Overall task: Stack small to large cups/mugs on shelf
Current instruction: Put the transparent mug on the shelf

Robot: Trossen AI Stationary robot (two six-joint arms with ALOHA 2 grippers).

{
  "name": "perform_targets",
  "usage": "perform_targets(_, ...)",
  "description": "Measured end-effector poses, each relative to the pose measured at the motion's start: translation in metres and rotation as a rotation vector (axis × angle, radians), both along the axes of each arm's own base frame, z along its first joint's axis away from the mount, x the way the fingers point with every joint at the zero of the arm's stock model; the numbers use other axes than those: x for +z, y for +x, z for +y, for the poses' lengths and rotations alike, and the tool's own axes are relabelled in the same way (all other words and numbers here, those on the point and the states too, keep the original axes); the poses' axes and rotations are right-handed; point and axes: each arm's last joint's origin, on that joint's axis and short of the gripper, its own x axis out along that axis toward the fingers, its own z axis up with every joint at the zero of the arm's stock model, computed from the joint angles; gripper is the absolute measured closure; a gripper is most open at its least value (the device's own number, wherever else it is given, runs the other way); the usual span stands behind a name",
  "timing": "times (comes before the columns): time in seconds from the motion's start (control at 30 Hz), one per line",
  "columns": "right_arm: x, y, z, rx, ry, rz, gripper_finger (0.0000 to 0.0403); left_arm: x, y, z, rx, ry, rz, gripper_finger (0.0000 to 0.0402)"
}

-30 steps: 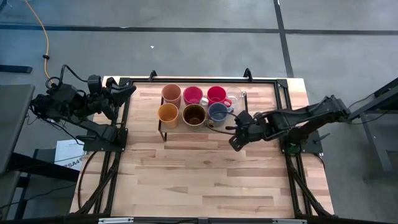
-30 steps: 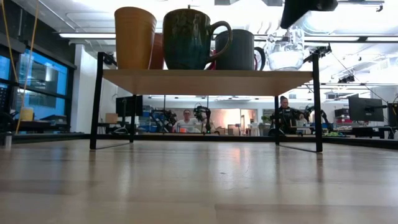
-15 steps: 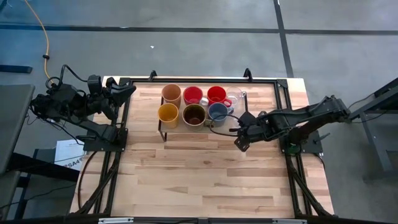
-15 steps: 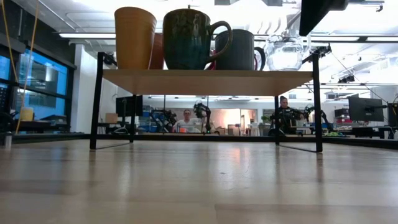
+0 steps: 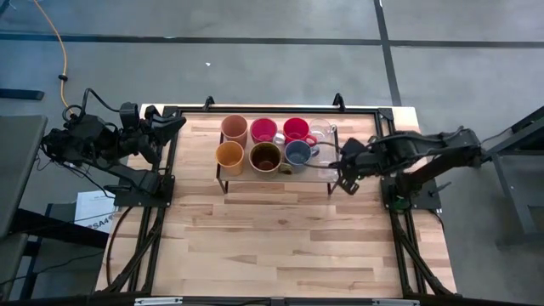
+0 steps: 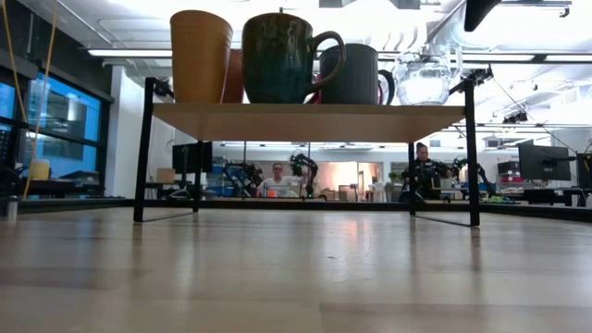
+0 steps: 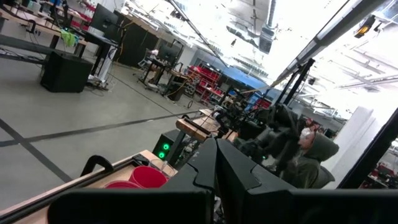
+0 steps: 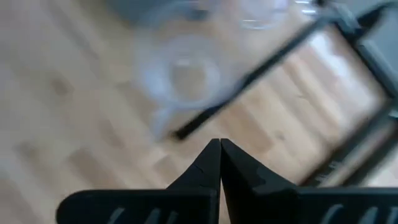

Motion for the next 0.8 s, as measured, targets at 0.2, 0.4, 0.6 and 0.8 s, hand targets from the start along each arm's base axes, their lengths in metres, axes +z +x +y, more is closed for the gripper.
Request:
perform_targets(0.2, -0.018, 0.001, -0.025, -0.076, -0.056, 0.057, 0.0403, 0.000, 0.000, 0.000, 0.000, 0.001, 0.000, 0.0402)
perform_targets(0.4, -0.029, 0.016, -0.044, -0.054, -0.028, 0.011, 0.0403, 0.000, 0.000, 0.000, 0.000, 0.000, -0.001, 0.0402)
perform_targets(0.6, -0.027, 0.022, -0.054, -0.027, -0.029, -0.045, 0.0403, 0.000, 0.000, 0.000, 0.000, -0.001, -0.002, 0.0401)
perform_targets(0.8, -0.024, 0.028, -0.061, 0.001, -0.036, -0.098, 0.0403, 0.000, 0.000, 0.000, 0.000, -0.001, -0.002, 0.0402)
